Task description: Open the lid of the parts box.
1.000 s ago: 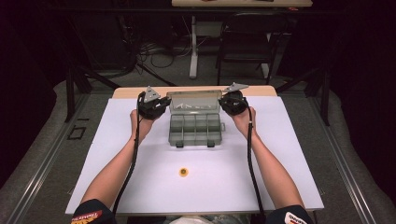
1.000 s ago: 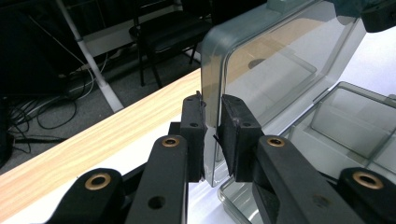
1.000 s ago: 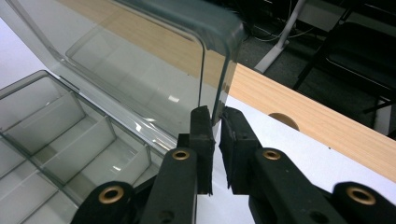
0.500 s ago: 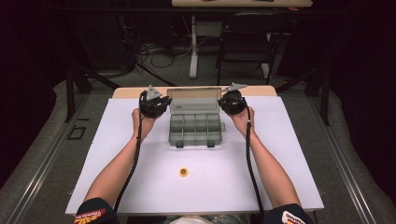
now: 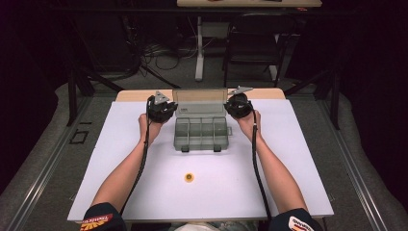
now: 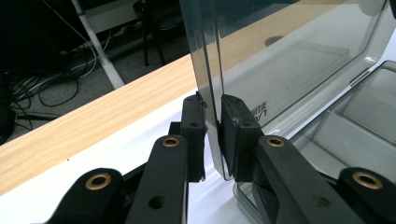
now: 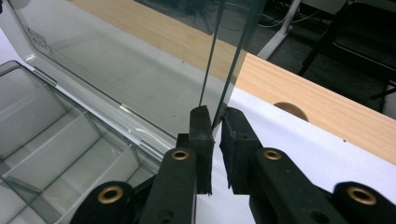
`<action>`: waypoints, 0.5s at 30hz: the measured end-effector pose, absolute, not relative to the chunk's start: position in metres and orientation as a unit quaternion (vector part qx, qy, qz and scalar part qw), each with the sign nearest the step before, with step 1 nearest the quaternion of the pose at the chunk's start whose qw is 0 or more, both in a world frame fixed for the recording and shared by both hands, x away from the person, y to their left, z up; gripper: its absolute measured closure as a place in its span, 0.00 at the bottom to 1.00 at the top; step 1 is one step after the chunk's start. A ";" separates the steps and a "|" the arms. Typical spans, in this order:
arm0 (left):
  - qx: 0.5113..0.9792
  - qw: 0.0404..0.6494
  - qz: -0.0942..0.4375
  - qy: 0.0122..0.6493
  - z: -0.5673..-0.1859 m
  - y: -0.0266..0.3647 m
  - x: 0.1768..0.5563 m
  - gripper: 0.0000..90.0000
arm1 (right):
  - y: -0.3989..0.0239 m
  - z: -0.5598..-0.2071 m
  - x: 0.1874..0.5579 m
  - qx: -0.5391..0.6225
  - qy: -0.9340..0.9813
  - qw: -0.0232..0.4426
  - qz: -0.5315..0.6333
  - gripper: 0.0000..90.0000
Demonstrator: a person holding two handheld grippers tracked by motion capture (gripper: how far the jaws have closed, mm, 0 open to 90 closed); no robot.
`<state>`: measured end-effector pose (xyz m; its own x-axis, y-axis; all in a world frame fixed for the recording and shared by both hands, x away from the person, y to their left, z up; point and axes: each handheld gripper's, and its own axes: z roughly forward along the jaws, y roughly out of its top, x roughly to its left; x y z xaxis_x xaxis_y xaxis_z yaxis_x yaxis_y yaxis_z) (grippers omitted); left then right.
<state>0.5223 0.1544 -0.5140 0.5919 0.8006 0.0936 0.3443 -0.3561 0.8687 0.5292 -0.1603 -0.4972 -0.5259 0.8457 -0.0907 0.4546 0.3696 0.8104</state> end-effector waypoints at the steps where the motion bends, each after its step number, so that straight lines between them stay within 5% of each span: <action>1: 0.780 0.432 0.263 0.368 -0.515 0.154 0.523 0.88 | -0.160 -0.497 0.529 0.414 0.786 0.257 0.380 0.92; 15: 0.783 0.423 0.258 0.377 -0.525 0.152 0.527 0.89 | -0.160 -0.503 0.533 0.418 0.788 0.254 0.375 0.92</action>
<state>0.5267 0.1523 -0.5247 0.5822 0.8085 0.0854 0.3718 -0.3583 0.8564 0.5331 -0.1600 -0.5028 -0.5219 0.8485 -0.0872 0.4669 0.3698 0.8033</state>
